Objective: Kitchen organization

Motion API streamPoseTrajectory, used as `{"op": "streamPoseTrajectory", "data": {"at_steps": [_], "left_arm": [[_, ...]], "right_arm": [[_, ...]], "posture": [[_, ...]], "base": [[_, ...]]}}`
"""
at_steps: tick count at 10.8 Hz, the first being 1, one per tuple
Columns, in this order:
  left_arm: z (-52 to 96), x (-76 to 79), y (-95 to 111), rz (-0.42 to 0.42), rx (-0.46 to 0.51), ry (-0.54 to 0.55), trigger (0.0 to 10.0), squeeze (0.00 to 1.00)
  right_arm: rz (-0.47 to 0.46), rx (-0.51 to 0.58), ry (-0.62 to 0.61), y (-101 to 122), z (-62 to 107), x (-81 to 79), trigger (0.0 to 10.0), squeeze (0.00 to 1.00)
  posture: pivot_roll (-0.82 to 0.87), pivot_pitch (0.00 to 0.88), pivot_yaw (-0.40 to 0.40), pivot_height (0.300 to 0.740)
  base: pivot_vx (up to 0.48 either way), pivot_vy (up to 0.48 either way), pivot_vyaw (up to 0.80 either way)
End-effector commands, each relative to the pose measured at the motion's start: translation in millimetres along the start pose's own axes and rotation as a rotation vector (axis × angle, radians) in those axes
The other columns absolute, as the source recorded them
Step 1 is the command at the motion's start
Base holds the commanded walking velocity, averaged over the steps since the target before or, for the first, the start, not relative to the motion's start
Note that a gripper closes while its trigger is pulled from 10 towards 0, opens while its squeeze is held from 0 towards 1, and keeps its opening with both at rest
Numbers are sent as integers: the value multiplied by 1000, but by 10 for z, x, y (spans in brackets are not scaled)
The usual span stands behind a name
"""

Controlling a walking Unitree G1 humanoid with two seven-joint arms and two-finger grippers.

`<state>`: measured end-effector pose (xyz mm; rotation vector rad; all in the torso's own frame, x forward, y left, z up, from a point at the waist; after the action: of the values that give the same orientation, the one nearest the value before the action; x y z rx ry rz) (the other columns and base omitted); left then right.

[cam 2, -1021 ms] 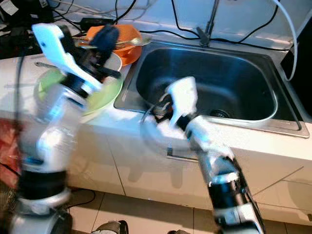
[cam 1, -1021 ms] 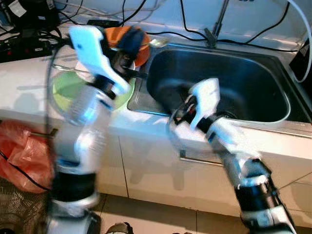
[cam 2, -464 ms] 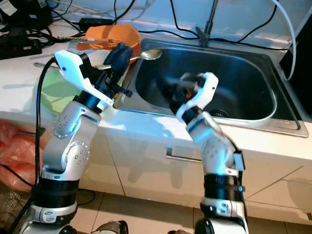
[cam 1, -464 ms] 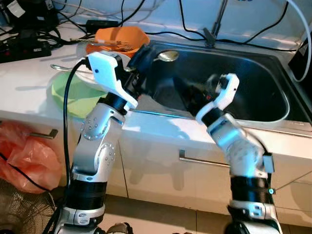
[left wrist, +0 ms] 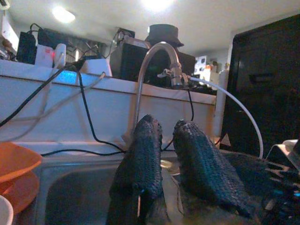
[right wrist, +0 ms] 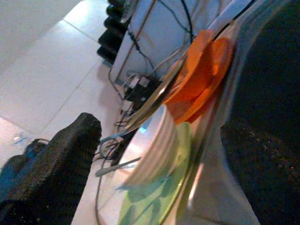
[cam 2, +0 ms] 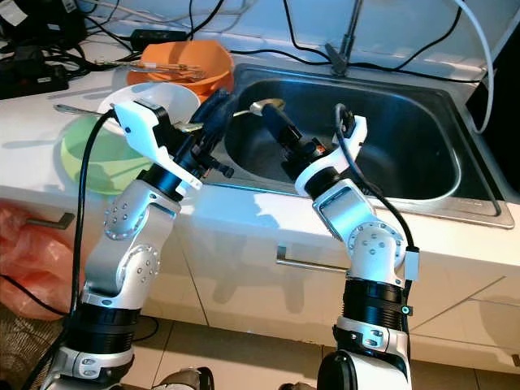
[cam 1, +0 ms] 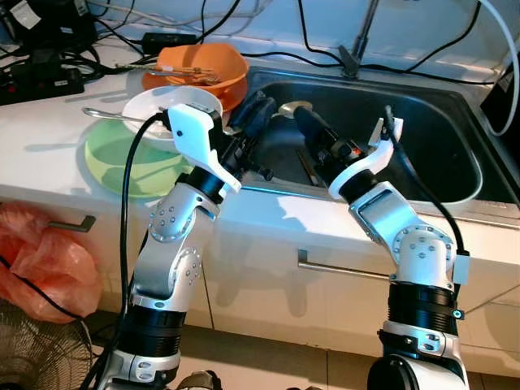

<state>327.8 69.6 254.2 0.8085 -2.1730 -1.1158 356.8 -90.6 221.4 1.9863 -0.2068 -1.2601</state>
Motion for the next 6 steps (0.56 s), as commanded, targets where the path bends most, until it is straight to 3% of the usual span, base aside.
{"op": "streamPoseTrajectory", "data": {"at_steps": [1,3,6], "left_arm": [[13,-9,-31,-8,-9,-4,0,0],[8,31,-46,-1,-14,-24,0,0],[31,211,-224,44,-64,-94,0,0]], "right_arm": [[7,17,41,80,15,-99,10000,0],[3,12,51,64,5,-128,10000,0],[-15,1,20,20,-49,-89,10000,0]], "posture": [[10,96,-32,740],[13,90,-31,740],[18,83,-29,740]], "base": [[0,0,0],[0,0,0],[0,0,0]]}}
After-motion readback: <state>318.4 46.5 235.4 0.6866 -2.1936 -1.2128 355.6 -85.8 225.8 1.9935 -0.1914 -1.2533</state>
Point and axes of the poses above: a point about 5 cm out from each wrist's last joint towards the gripper, its own z axis pointing back from the gripper into the wrist, its own y axis along the axis of the wrist's last joint, x = y × z, the point moved 3 cm from there along -z, pointing out of the wrist towards the gripper, and after that the axes turned 12 degrees about z, right-handed, at the moved point
